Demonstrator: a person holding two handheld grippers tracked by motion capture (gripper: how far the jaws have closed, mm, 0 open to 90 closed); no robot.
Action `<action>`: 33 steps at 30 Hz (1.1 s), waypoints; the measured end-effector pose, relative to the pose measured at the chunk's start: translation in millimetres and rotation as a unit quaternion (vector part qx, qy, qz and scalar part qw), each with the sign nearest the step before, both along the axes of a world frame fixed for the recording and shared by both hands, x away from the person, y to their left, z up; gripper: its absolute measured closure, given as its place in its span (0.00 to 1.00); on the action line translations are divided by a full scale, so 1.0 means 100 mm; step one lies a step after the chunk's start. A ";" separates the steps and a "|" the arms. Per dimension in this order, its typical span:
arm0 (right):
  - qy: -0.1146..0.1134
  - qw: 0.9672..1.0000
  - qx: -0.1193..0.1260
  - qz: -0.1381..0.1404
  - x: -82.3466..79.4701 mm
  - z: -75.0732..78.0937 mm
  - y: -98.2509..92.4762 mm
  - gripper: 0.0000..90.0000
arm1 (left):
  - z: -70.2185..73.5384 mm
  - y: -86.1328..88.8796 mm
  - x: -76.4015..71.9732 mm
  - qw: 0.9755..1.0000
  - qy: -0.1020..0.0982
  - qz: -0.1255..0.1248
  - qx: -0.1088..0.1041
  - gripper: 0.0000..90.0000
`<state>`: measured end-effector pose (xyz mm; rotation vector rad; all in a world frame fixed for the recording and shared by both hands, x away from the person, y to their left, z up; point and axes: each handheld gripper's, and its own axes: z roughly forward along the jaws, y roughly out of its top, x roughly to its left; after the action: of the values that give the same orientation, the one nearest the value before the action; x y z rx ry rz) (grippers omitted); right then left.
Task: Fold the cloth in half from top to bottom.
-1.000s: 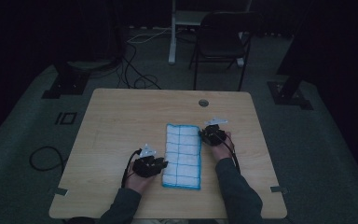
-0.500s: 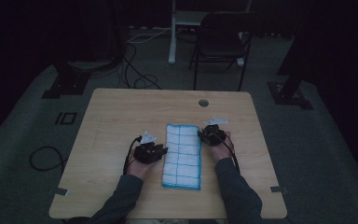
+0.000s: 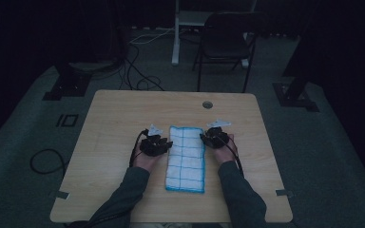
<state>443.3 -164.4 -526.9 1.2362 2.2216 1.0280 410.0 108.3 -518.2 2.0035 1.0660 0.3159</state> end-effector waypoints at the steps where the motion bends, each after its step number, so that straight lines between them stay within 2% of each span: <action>1: 0.000 1.000 0.000 -0.001 0.01 0.00 0.00 0.74 | 0.00 0.00 0.02 1.000 0.001 0.002 0.001 0.72; 13: 0.003 1.000 0.004 0.003 0.05 0.03 0.04 0.67 | -0.01 -0.19 0.31 1.000 0.000 0.019 0.017 0.68; 21: 0.012 1.000 0.006 0.003 0.10 0.02 0.07 0.64 | -0.10 -0.29 0.46 0.998 0.019 0.042 0.036 0.65; 24: 0.016 1.000 0.011 0.001 0.14 0.02 0.09 0.61 | -0.15 -0.30 0.51 0.997 0.028 0.049 0.049 0.64; 28: 0.026 1.000 0.017 0.000 0.19 -0.01 0.11 0.59 | -0.17 -0.28 0.53 0.997 0.036 0.055 0.050 0.69; 33: 0.041 0.999 0.013 -0.006 0.25 -0.07 0.16 0.55 | -0.16 -0.26 0.56 0.997 0.046 0.053 0.039 0.86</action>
<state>468.8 -148.3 -534.0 1.3234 2.2657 1.0226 465.7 82.5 -534.5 2.0513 1.2368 0.3279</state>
